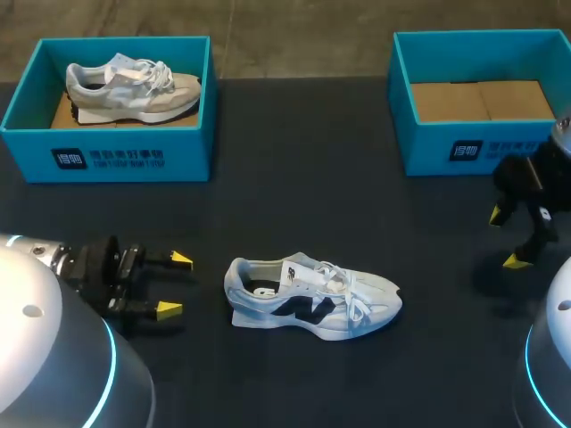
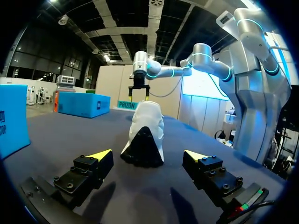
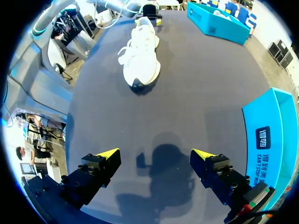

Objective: Take the shoe out of the shoebox, open the shoe tongue, remove and reinsert the insole, then place the shoe into the shoebox

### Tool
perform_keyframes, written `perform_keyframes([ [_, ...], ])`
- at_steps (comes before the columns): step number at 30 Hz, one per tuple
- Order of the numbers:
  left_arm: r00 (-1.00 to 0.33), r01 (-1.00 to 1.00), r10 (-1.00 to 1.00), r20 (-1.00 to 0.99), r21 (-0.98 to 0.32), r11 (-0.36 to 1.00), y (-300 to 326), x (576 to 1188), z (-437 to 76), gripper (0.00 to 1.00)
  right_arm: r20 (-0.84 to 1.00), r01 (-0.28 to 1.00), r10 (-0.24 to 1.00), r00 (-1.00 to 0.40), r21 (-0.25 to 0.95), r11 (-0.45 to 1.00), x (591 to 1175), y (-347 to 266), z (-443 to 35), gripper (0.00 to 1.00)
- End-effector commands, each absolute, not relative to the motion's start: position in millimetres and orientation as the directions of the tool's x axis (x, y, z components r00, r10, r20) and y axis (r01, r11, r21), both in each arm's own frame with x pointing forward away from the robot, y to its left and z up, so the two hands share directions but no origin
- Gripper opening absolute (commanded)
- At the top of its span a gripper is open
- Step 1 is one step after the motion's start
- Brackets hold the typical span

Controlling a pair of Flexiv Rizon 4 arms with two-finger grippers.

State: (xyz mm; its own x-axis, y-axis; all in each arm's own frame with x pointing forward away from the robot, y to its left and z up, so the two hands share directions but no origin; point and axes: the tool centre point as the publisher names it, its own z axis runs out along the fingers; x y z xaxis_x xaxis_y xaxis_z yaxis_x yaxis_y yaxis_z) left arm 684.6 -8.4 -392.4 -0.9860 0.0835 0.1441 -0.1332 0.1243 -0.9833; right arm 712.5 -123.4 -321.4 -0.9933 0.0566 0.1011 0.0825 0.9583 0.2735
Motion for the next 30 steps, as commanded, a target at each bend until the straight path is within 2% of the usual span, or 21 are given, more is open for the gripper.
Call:
perform_keyframes([
  [1, -0.986, -0.130, 0.084, 0.142, -0.983, 0.129, -20, 685, -392, 1.00, 0.100, 0.083, 0.058, -0.993, 0.271, 0.959, 712, -123, -322, 1.00],
  [30, -0.990, -0.121, 0.052, 0.127, -0.987, 0.107, -77, 683, -401, 1.00, 0.100, 0.083, 0.058, -0.993, 0.271, 0.959, 712, -123, -322, 1.00],
])
